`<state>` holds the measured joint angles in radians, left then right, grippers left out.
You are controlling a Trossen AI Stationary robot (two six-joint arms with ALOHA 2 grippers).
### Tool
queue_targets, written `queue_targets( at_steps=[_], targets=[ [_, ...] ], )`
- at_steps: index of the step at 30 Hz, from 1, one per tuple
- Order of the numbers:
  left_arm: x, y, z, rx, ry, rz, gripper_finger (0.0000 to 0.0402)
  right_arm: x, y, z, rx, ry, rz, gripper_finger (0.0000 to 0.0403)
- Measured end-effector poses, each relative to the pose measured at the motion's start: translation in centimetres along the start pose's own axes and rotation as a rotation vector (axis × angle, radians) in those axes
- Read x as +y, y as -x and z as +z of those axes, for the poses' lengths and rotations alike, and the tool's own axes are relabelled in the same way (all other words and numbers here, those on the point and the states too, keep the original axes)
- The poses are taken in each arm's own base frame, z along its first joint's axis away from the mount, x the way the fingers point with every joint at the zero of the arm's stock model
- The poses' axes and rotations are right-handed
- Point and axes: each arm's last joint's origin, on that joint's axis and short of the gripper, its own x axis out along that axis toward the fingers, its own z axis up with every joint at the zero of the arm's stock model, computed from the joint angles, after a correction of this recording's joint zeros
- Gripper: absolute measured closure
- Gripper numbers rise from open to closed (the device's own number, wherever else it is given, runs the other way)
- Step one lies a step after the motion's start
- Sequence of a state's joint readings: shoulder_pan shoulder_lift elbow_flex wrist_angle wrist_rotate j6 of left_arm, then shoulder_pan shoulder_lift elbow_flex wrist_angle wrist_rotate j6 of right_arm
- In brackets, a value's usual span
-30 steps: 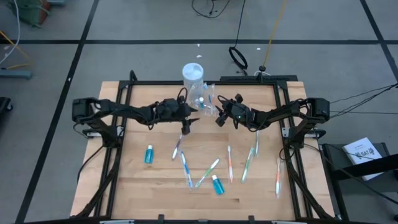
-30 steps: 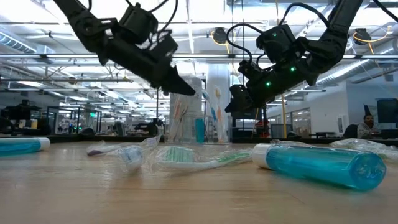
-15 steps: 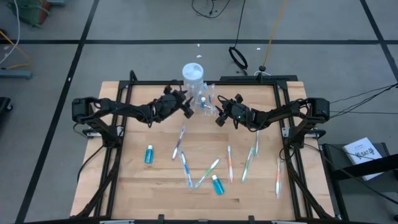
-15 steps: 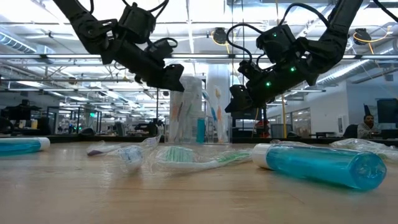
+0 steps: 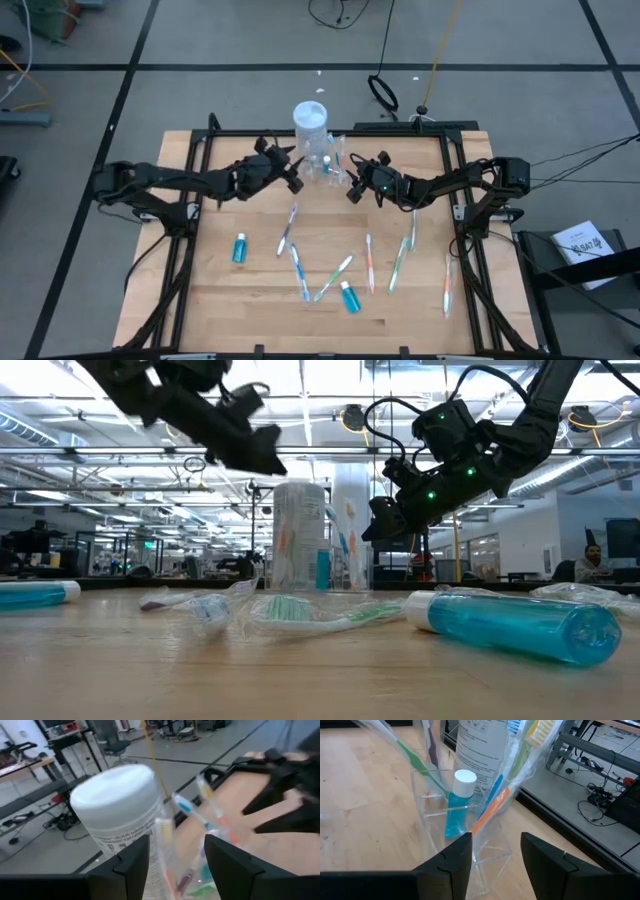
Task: Pick & Place toothbrushing station
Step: Put the blue mouthwash bottle into the transparent organizer
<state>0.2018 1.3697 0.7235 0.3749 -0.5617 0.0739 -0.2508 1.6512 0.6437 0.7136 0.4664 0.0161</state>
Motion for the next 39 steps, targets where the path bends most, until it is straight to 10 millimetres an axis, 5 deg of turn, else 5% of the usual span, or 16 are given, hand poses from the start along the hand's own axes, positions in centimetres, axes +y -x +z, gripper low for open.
queue_targets(
  at_steps=[7, 16, 26, 31, 39],
  targets=[
    [0.1, 3.5, 1.2, 0.026, -0.036, -0.094, 0.0206, 0.3, 0.0, 0.6, -0.054, -0.074, 0.095, 0.0243],
    [-0.8, 5.3, -0.4, 0.206, -0.038, -0.204, 0.0206, 1.2, 0.4, 1.3, -0.116, -0.088, 0.330, 0.0243],
    [-1.5, 8.6, -4.9, 0.825, 0.138, -0.432, 0.0206, 0.9, 0.2, 1.2, -0.114, -0.079, 0.318, 0.0243],
    [-1.7, 10.6, -6.1, 1.055, 0.286, -0.308, 0.0206, 0.9, 0.2, 1.2, -0.110, -0.078, 0.317, 0.0243],
    [-2.0, 12.8, -6.9, 1.114, 0.459, -0.003, 0.0206, 0.9, 0.2, 1.1, -0.102, -0.075, 0.317, 0.0243]
  ],
)
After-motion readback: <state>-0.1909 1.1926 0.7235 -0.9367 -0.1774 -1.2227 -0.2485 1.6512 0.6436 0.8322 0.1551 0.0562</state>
